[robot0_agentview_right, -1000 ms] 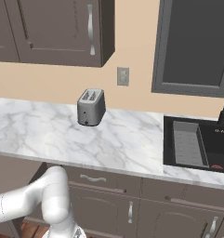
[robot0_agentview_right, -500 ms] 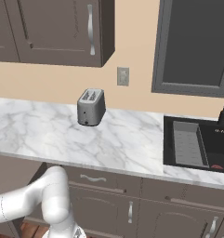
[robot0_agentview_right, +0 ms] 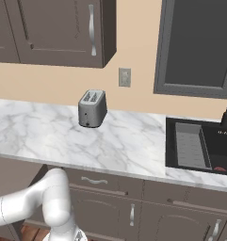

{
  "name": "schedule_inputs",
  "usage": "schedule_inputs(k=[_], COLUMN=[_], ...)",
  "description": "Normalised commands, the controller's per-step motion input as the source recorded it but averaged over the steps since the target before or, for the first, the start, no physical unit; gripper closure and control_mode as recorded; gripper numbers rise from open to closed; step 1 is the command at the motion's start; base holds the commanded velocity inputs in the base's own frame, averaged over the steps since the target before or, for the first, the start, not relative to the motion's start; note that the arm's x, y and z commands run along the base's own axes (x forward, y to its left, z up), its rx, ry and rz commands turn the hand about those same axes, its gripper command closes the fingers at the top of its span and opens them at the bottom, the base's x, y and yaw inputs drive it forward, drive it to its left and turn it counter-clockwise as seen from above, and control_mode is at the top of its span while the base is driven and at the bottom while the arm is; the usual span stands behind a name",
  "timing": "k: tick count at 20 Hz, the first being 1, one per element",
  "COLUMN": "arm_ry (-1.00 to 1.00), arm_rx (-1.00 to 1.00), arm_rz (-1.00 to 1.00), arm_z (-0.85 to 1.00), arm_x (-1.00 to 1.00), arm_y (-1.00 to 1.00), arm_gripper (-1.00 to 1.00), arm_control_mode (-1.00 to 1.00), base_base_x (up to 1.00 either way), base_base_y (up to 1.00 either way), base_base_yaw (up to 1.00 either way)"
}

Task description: Take the pizza cutter from the drawer on the left and place it on the dining counter for cutting.

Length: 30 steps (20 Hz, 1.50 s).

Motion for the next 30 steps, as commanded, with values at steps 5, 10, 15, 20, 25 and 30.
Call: schedule_inputs(k=[5,10,15,20,25,30], arm_ry=[0.00,0.00,0.00,0.00,0.00,-0.03], arm_rx=[0.00,0.00,0.01,0.05,0.06,0.00], arm_rz=[0.00,0.00,0.00,0.00,0.00,0.00], arm_z=[0.36,0.23,0.40,0.57,0.60,0.43], arm_x=[-0.11,-0.46,-0.56,-0.45,-0.41,-0.24], arm_y=[-0.02,-0.18,-0.24,-0.28,-0.39,-0.43], arm_gripper=[1.00,1.00,1.00,1.00,1.00,1.00], arm_control_mode=[-1.00,-1.00,-1.00,-1.00,-1.00,-1.00], base_base_x=[0.00,0.00,0.00,0.00,0.00,0.00], base_base_y=[0.00,0.00,0.00,0.00,0.00,0.00], base_base_yaw=[0.00,0.00,0.00,0.00,0.00,0.00])
